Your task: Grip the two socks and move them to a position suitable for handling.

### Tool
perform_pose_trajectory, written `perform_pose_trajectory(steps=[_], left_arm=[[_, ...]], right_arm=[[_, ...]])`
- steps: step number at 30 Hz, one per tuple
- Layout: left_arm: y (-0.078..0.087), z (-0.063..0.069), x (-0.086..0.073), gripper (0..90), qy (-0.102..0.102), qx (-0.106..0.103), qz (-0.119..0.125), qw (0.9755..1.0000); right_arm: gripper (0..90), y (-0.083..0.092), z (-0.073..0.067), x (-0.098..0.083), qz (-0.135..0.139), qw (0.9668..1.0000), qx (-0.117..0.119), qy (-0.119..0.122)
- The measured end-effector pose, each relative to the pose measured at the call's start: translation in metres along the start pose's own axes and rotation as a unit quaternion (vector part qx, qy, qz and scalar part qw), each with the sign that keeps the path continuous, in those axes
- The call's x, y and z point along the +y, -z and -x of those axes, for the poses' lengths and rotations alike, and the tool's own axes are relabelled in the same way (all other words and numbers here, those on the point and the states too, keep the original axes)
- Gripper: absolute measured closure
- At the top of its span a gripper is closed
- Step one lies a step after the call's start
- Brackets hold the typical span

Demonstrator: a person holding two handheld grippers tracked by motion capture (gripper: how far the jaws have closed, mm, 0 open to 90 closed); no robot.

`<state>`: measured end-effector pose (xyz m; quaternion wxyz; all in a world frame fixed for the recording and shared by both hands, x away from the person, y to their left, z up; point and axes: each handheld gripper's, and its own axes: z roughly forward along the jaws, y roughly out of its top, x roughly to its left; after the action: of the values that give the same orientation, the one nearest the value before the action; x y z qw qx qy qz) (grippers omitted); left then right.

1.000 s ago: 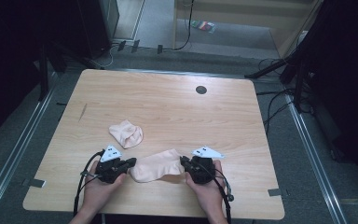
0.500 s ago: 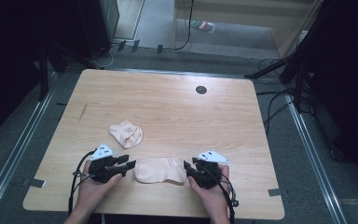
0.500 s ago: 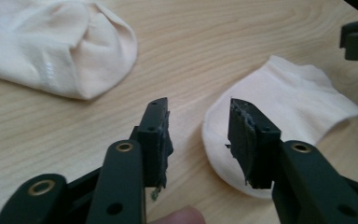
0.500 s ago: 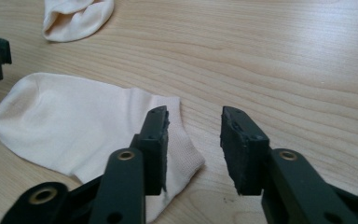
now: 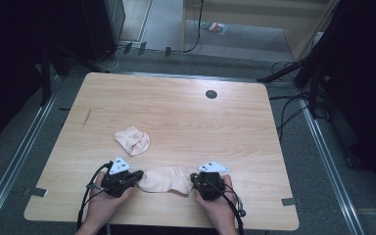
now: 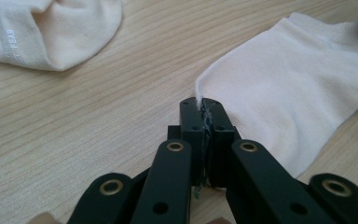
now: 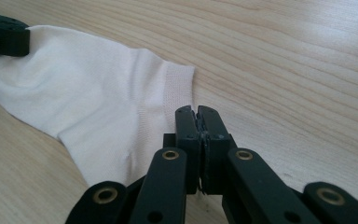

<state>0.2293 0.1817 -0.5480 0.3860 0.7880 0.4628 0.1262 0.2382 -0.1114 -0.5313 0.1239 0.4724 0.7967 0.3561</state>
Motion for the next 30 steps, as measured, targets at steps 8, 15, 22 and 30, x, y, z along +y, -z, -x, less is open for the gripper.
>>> perform_pose_trajectory(steps=[8, 15, 22, 30], left_arm=[[0.003, -0.004, -0.001, 89.8, -0.007, -0.001, -0.005, 1.0000], [0.006, -0.006, 0.002, 56.4, 0.020, -0.002, 0.014, 0.9997], [0.014, -0.019, 0.006, 38.4, 0.065, 0.014, 0.051, 0.9965], [0.010, -0.046, 0.019, 32.7, 0.121, 0.095, 0.072, 0.9854]], right_arm=[[90.0, 0.002, -0.001, 0.000, -0.010, 0.9997, -0.010, 0.018], [62.5, 0.003, 0.002, 0.001, 0.004, 0.9998, 0.020, 0.004], [44.5, 0.008, 0.004, 0.005, 0.033, 0.9994, 0.011, -0.003], [9.6, 0.023, 0.026, 0.012, 0.062, 0.9974, -0.014, -0.034]])
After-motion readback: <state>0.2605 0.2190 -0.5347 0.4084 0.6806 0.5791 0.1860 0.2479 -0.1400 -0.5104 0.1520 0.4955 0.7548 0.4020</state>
